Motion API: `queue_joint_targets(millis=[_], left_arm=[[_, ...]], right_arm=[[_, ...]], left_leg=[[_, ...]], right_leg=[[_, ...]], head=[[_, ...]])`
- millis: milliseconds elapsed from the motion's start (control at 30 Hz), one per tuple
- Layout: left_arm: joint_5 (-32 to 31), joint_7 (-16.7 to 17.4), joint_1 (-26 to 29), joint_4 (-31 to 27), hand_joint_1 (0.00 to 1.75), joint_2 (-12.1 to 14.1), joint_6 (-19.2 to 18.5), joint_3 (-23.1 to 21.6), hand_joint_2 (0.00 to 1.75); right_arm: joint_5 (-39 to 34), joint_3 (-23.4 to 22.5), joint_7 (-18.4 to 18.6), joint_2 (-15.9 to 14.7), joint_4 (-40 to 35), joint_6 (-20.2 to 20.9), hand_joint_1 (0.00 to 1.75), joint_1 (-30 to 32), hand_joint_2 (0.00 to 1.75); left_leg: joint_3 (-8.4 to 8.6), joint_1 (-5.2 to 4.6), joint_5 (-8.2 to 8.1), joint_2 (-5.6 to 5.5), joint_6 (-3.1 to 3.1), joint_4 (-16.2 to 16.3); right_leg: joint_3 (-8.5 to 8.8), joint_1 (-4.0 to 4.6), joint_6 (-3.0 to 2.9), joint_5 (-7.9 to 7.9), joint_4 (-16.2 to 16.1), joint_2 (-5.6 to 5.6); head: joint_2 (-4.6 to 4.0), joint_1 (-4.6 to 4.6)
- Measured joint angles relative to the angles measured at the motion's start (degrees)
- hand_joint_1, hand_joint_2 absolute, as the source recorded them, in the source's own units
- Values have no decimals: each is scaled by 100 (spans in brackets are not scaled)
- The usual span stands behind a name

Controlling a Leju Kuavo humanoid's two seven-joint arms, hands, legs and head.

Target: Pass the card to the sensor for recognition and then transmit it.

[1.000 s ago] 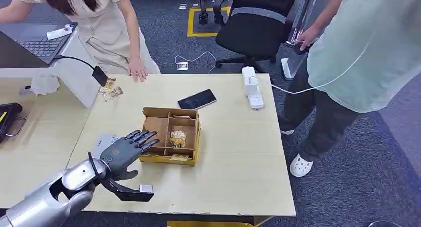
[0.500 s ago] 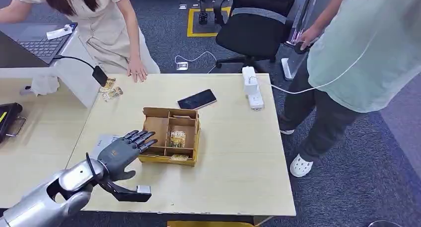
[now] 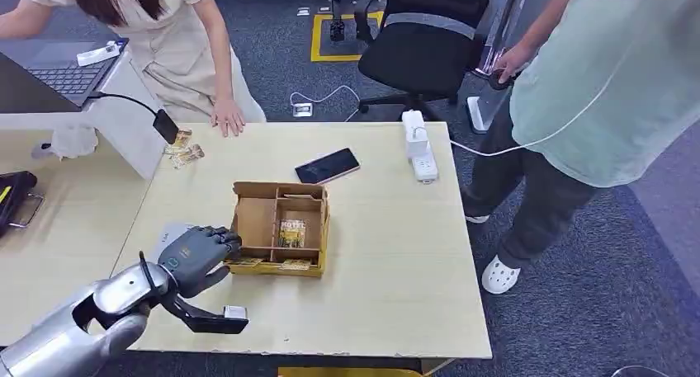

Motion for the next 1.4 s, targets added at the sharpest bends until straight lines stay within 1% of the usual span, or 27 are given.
queue_joint_targets(millis=[67,100,133,200,233,300,333,367,400,500,533,900,933,967,1000,1100,1233,1300,1400], left_arm=[[0,-2,0,0,96,0,0,11,175],[2,-2,0,0,147,0,-2,15,175],[0,-2,0,0,159,0,-4,20,175],[2,-2,0,0,159,0,-9,26,175],[2,-2,1,0,166,2,-18,28,175],[15,-13,2,0,164,2,-20,31,175],[41,-20,2,0,159,4,-24,31,175],[50,-24,2,0,166,9,-28,33,175],[70,-42,6,0,164,18,-35,33,175],[90,-57,7,0,166,39,-39,33,175],[94,-57,9,0,175,42,-42,35,175],[155,-74,33,0,175,109,-42,39,175],[155,-77,33,0,162,116,-42,42,175],[161,-76,33,0,9,133,-42,48,175],[164,-74,33,0,0,144,-42,57,175],[177,-6,65,-2,0,146,33,92,175],[153,77,163,-33,0,142,201,263,175],[157,107,193,-65,0,151,219,362,175],[225,107,250,-171,0,230,194,514,175]], right_arm=[[0,0,0,0,0,2,0,-1,175],[0,0,0,0,0,2,0,0,175],[0,0,0,0,0,0,0,0,175],[0,0,0,0,0,0,0,-1,175],[0,0,0,0,0,0,0,0,175],[0,0,0,0,0,0,0,-1,175],[-11,0,0,0,0,0,0,-1,175],[-11,0,0,0,0,0,0,-1,175],[-11,0,0,0,0,0,0,-1,175],[-11,0,0,0,0,0,0,-3,175],[-11,0,0,0,0,0,0,-3,175],[-7,0,7,0,0,2,0,-5,175],[-4,0,7,0,0,2,0,-6,175],[-4,2,9,0,0,2,0,-5,175],[-4,2,9,0,0,2,0,-5,175],[-4,4,7,0,0,2,0,-8,175],[-11,4,-2,0,0,0,0,-6,175],[-11,4,-11,0,0,0,0,-4,175],[-15,4,-20,0,0,0,0,0,175]], left_leg=[[0,0,0,0,0,0],[0,0,0,0,0,0],[0,0,0,0,0,0],[0,0,0,0,0,0],[0,0,0,0,0,0],[-1,0,0,-1,0,0],[-1,0,0,-1,0,0],[-1,0,0,-1,0,0],[-1,0,0,-1,0,0],[-2,0,0,-1,0,0],[-2,0,0,-1,0,0],[-2,0,0,-1,0,0],[-2,0,0,-1,0,0],[-1,0,0,-1,0,0],[-2,0,0,-1,0,0],[-2,0,0,-2,0,0],[-1,0,0,-1,0,0],[-1,0,0,-2,0,0],[0,1,0,0,0,0]], right_leg=[[0,0,0,0,0,0],[0,0,0,0,0,0],[0,0,0,0,0,0],[0,0,0,0,0,0],[0,0,0,0,0,0],[0,0,0,0,0,-1],[0,0,0,0,0,-2],[0,0,0,0,0,-2],[0,0,0,0,0,-1],[0,0,0,0,0,-2],[0,0,0,0,0,-2],[0,0,0,0,0,-2],[0,0,0,0,0,-2],[0,0,0,0,0,-2],[0,0,0,0,0,-2],[1,0,0,0,0,-3],[0,0,0,0,0,-2],[1,0,0,0,0,-2],[0,1,0,0,0,0]], head=[[-2,0],[0,0],[0,0],[0,0],[-2,0],[-2,0],[0,0],[-2,0],[0,-2],[0,2],[-2,0],[-2,0],[-2,0],[-2,0],[0,0],[-2,0],[-2,2],[0,0],[-2,-2]])
